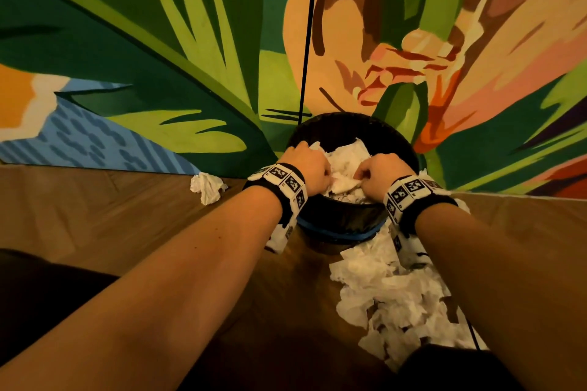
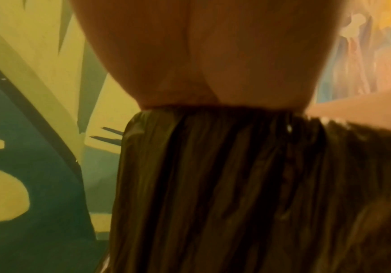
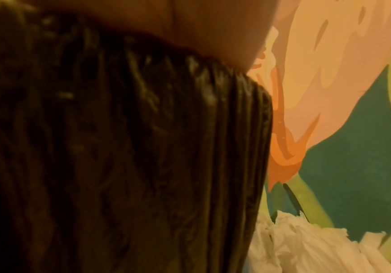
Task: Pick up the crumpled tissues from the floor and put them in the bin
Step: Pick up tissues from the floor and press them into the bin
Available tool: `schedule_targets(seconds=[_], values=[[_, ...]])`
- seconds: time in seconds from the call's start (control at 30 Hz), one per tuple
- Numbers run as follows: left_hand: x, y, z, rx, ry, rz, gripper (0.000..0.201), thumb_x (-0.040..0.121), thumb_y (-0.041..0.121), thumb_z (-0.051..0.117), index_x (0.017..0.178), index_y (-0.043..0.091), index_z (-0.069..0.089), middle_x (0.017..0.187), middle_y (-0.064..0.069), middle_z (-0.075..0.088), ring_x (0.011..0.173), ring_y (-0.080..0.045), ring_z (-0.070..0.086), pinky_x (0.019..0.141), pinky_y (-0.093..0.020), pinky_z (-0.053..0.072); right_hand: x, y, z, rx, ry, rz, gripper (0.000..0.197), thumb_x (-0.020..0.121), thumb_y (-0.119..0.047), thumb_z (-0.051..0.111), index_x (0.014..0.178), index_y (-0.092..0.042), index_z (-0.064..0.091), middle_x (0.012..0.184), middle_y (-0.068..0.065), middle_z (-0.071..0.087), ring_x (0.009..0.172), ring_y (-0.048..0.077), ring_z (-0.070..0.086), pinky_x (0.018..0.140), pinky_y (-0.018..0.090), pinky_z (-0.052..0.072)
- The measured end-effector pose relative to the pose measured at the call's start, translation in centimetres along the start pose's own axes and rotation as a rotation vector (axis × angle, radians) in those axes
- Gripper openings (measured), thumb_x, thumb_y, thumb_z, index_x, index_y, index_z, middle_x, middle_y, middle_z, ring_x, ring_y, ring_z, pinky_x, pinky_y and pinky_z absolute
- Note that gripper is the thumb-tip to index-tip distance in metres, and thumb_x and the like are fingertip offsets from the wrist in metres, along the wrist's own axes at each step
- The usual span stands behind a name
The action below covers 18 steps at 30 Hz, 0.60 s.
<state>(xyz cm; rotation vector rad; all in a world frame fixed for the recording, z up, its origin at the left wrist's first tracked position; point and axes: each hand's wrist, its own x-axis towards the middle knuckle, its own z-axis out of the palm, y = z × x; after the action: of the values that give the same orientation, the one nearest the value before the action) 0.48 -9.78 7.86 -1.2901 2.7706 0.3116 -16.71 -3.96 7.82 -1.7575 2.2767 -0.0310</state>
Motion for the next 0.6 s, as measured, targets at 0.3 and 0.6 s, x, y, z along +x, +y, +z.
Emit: schedule_targets(seconds=[0.3,0.6], values=[[-0.5,-2.8,-2.1,-0.102,0.309,0.017,0.038,0.098,0.047,0.034,0.115,0.031,0.064,0.123,-0.006,0.052,0.119,-0.028,0.042,0.098,-0.045,0.036,-0.4,-0.8,-2.0,0.152,0.457,-0.185,0.041,0.086,-0.032,0.049,0.126,-0.043,0.047,0.087,-0.013,0.059,0.101,0.019,0.046,0.092,0.044,0.035],[-1.4,-14.9,-0.8,-0.465,0.477,-0.427,0.027,0.092,0.024,0.053,0.115,0.017,0.066,0.125,-0.018,0.054,0.111,-0.035,0.055,0.098,-0.041,0.044,-1.2,-13.5,-2.9,0.545,0.483,-0.537,0.048,0.079,-0.022,0.054,0.126,-0.031,0.05,0.09,-0.008,0.053,0.088,0.018,0.051,0.083,0.049,0.047]])
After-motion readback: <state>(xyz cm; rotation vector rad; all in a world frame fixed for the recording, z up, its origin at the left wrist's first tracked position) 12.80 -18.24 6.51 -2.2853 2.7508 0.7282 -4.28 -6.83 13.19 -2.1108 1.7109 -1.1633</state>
